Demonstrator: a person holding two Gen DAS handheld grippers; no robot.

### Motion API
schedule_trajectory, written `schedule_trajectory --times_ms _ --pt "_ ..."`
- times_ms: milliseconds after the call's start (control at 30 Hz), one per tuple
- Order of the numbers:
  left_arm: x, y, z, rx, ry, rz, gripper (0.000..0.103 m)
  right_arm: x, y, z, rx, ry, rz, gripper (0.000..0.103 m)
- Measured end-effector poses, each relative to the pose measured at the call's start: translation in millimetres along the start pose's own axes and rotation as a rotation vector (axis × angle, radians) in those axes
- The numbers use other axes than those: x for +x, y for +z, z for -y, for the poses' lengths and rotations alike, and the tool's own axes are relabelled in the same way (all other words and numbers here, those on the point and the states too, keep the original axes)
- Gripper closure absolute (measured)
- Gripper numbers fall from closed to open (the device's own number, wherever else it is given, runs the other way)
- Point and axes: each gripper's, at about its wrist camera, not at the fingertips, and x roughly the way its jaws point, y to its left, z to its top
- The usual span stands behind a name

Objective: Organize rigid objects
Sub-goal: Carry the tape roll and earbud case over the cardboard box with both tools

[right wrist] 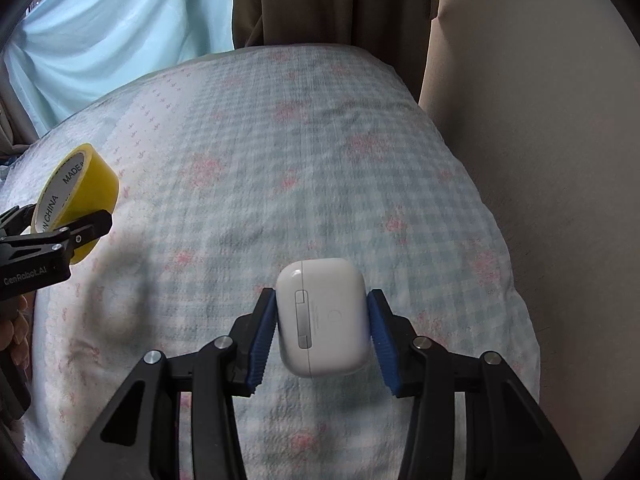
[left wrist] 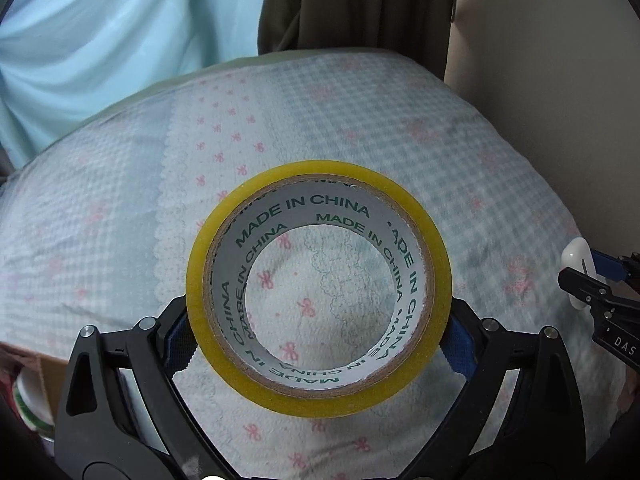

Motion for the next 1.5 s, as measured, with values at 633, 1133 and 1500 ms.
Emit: schedule_trajectory --times_ms 633,1133,1500 --pt "-302 -3 -93 -0.148 0.141 0.138 0.007 -238 61 -86 -0.065 0.167 0.177 0.061" --pt "-379 -68 -263 -0.186 0.182 0.101 0.007 -298 60 -252 -0.106 0.342 0.156 0.061" --pt "-336 -111 -372 -0.083 0.100 -0.051 0.007 -271 37 -375 0.053 0.343 0.067 0.061"
